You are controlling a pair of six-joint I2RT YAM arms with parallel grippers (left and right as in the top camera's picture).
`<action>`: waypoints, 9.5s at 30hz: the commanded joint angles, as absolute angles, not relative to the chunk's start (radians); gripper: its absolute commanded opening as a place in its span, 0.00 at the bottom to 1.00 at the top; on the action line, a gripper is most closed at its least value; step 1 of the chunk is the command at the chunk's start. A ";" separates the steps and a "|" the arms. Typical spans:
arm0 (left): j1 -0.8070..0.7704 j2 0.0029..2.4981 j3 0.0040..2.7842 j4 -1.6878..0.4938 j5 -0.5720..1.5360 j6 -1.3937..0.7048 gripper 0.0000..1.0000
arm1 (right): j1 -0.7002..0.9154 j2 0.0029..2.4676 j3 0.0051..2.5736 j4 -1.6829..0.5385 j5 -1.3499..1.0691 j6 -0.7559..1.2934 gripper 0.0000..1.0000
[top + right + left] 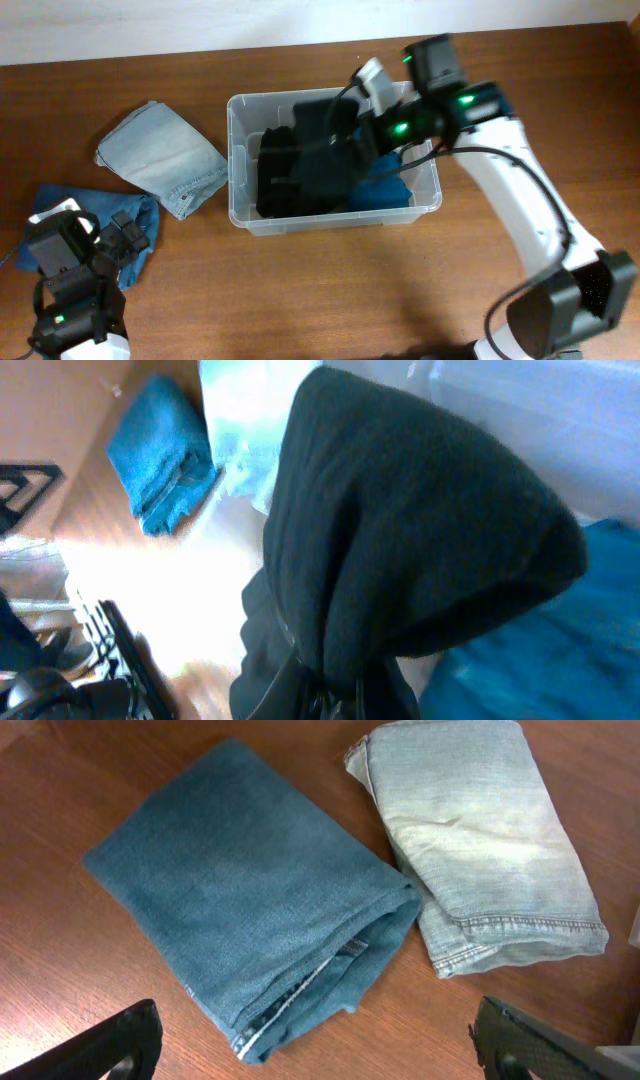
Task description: Pack container
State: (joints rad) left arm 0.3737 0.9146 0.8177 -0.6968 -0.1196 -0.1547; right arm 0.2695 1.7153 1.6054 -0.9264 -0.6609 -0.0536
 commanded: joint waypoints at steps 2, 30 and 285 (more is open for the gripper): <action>0.381 0.917 0.839 -0.697 -0.112 -0.164 0.99 | 0.323 1.755 1.526 -0.851 -0.645 -0.020 0.04; 0.381 0.917 0.839 -0.698 -0.109 -0.164 0.99 | 0.475 1.855 1.607 -0.911 -0.405 -0.138 0.09; -0.649 1.955 1.767 -0.768 0.482 0.094 0.00 | -0.295 1.757 2.197 -1.485 -0.205 0.030 0.99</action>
